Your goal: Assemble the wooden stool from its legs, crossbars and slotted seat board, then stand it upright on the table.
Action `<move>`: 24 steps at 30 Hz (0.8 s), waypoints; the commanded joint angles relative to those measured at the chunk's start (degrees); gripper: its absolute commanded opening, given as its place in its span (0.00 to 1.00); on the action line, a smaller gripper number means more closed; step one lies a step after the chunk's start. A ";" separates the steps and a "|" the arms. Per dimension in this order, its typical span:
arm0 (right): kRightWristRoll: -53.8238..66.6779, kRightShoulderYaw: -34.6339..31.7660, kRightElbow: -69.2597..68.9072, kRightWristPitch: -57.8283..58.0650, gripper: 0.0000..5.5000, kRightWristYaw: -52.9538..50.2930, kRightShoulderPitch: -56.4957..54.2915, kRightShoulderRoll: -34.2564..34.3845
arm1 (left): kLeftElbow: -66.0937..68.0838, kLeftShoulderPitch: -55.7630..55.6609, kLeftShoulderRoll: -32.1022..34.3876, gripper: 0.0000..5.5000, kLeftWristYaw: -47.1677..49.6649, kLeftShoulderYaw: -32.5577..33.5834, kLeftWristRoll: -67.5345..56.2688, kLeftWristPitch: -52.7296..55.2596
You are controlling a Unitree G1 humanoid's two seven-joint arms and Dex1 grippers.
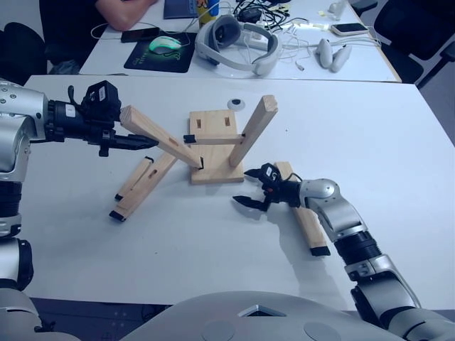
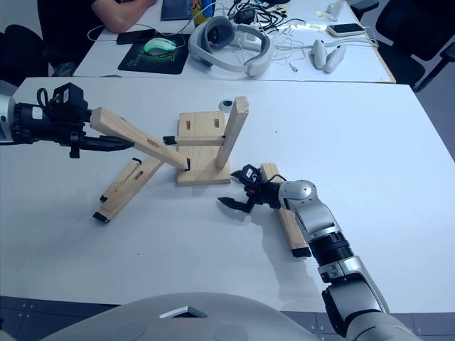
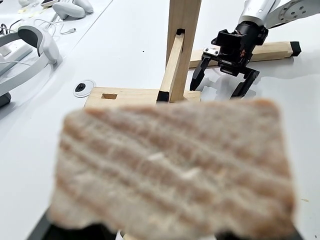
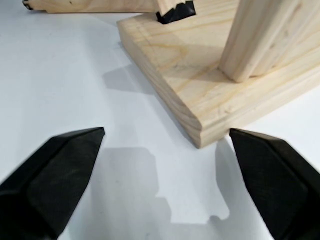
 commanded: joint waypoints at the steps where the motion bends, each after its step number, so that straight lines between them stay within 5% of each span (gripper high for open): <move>1: -0.02 0.30 -0.20 0.40 0.84 1.04 -1.10 -0.12 | 2.76 -1.88 -0.72 0.37 -1.29 -2.28 2.47 -0.78; 24: 0.02 0.94 1.01 -1.83 0.84 3.35 -2.97 0.31 | 6.49 -5.95 -5.22 0.37 -3.05 -6.11 4.99 0.08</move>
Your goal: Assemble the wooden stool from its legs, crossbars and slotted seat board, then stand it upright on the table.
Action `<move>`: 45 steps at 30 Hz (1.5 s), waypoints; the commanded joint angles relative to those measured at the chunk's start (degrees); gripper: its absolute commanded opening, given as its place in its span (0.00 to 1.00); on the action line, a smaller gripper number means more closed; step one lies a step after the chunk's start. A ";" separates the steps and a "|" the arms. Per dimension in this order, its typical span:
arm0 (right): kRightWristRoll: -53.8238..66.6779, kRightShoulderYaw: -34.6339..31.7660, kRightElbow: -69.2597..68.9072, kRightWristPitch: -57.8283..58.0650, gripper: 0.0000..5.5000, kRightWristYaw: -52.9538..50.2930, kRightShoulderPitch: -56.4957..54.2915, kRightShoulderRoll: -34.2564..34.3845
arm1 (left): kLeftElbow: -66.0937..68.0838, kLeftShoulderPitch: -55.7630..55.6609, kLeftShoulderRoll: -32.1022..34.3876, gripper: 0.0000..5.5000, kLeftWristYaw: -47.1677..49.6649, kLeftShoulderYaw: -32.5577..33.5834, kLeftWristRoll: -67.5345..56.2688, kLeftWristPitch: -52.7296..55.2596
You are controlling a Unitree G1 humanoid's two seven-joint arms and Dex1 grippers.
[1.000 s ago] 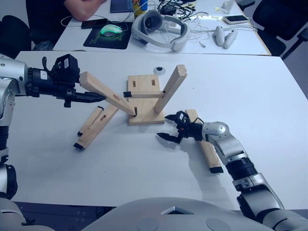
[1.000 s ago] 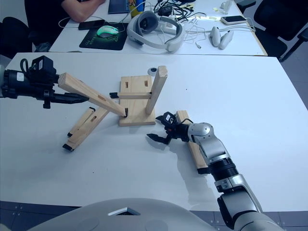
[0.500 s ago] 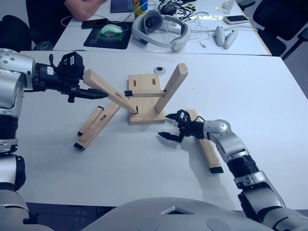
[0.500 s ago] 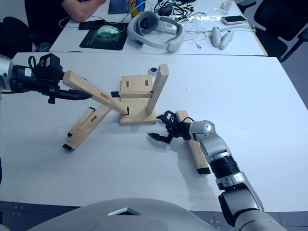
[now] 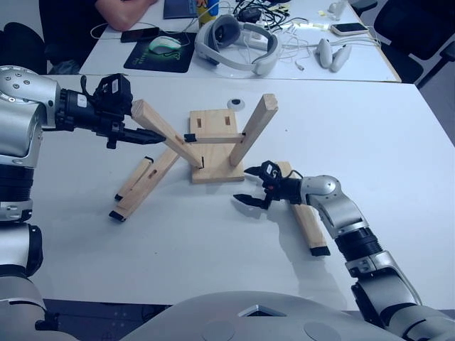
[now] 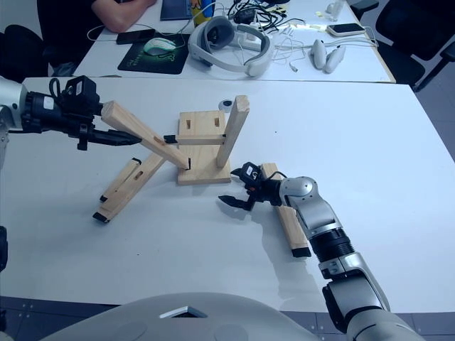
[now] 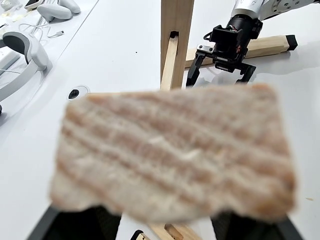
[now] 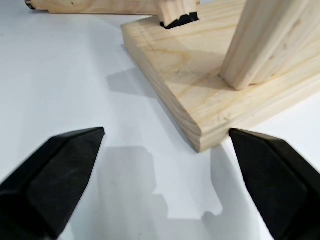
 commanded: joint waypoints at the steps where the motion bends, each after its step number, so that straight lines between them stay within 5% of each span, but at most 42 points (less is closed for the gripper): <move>1: 0.11 0.99 -0.05 -1.34 0.84 2.13 -1.59 0.42 | 4.70 -0.35 -2.85 0.37 -0.54 -2.77 2.33 -0.65; 42: -1.91 3.07 6.12 -6.09 0.84 3.82 -6.45 5.16 | 20.77 -7.76 -15.39 0.37 -2.25 -8.43 8.77 -4.85; 45: -1.46 3.09 5.74 -5.51 0.77 4.39 -6.08 5.15 | 21.63 -7.47 -15.44 0.37 -2.77 -8.38 8.90 -5.20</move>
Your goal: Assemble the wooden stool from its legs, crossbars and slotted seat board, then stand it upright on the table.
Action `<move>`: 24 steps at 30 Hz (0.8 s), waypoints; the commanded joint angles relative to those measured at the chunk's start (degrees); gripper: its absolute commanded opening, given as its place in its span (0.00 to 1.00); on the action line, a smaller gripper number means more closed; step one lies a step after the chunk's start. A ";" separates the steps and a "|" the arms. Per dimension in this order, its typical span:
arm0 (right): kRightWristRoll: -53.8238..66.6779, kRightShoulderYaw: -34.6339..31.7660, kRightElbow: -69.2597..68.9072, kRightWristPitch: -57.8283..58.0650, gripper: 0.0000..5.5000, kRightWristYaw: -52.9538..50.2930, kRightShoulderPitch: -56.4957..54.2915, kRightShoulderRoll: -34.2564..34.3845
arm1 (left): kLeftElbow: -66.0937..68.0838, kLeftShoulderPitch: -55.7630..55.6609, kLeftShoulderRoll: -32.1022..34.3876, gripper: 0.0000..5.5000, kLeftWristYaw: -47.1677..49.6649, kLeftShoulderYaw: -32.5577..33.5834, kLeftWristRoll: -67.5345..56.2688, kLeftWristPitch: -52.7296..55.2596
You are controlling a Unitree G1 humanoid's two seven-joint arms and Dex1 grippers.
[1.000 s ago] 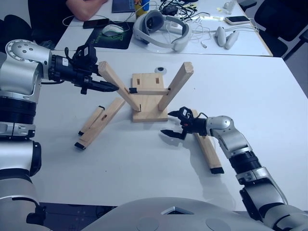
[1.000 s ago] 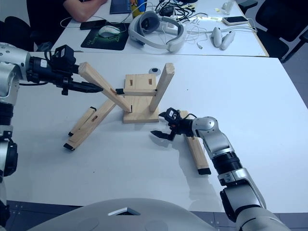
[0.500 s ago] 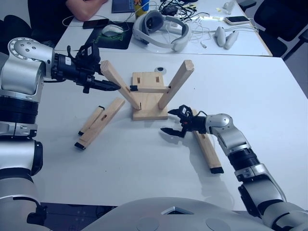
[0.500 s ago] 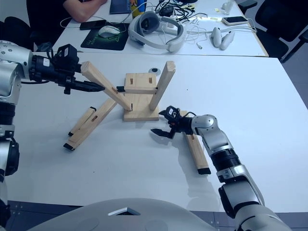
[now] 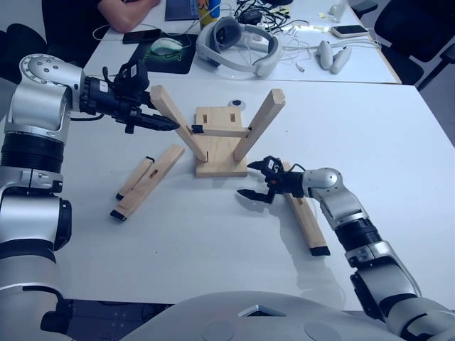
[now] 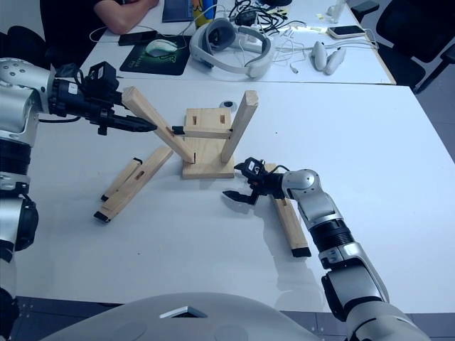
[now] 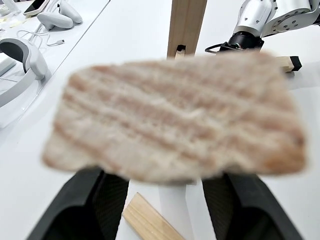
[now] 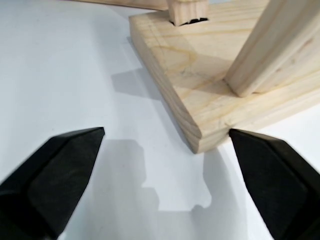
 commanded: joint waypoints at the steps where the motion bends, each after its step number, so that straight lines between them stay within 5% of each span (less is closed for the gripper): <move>1: 1.55 3.09 -1.69 -0.24 0.74 2.90 -1.39 4.43 | 1.85 3.64 -5.00 0.37 0.01 -4.63 2.77 0.41; 24: 4.22 1.99 -6.11 4.27 0.29 6.09 1.68 1.13 | -3.73 6.37 -3.57 0.37 -0.84 -4.22 1.76 2.99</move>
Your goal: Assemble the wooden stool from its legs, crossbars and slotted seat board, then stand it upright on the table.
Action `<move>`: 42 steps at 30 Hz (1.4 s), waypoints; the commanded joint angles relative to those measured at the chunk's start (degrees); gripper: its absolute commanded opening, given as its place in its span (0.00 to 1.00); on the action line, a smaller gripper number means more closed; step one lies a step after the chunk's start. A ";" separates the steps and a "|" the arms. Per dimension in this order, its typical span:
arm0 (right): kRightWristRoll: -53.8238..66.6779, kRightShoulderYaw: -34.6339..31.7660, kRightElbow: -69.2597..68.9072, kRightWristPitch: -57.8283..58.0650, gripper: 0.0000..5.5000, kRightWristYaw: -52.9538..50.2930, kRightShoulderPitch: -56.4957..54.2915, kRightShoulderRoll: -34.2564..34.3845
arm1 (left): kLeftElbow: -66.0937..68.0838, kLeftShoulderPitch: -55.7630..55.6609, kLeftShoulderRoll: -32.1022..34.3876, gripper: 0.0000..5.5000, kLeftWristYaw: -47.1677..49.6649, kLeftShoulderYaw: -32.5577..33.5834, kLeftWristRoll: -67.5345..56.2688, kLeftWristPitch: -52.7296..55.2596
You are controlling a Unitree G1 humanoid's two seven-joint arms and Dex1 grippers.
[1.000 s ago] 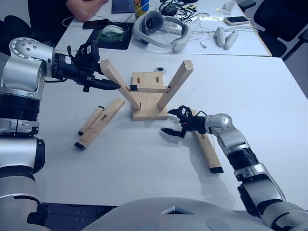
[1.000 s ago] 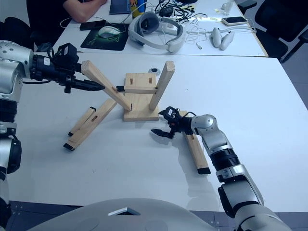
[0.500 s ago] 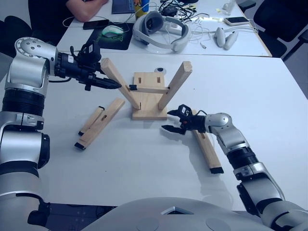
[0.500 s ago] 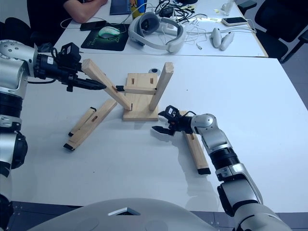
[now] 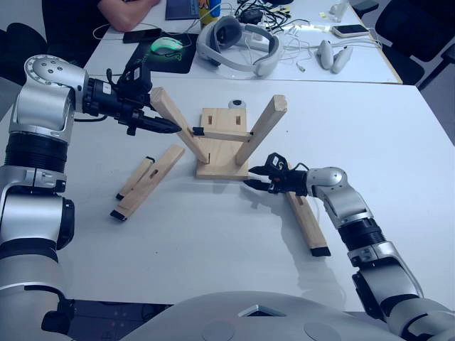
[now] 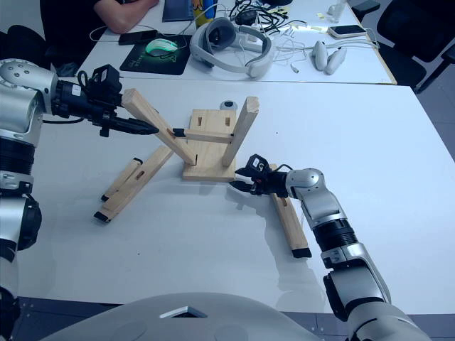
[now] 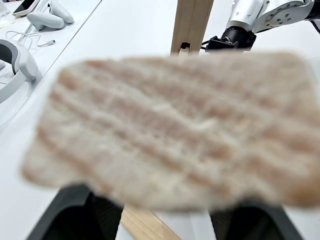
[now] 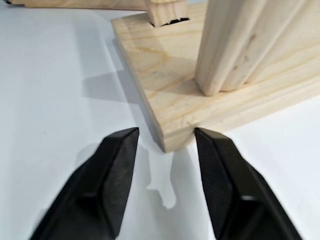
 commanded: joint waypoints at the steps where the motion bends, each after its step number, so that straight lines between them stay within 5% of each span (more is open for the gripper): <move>1: 3.15 3.48 -4.66 0.10 0.27 5.94 1.65 1.93 | -1.78 5.29 -3.48 0.37 0.31 -4.57 1.93 2.54; 10: 3.03 5.31 -8.20 2.75 0.17 6.33 4.58 1.45 | -1.60 4.73 -8.80 0.37 3.13 -7.55 3.92 2.51; 19: 1.88 6.74 -8.37 3.06 0.13 6.69 4.77 0.70 | 5.51 5.85 -4.52 0.37 5.30 -5.79 6.83 -3.53; 29: 3.73 3.79 -8.42 3.28 0.03 6.85 3.55 -0.98 | -15.92 15.03 -1.31 0.38 4.79 -3.82 -1.11 8.19; 42: 13.46 -4.21 -17.56 12.69 0.00 13.25 0.39 -9.53 | -19.60 16.58 -0.90 0.38 8.11 -3.96 -3.69 11.81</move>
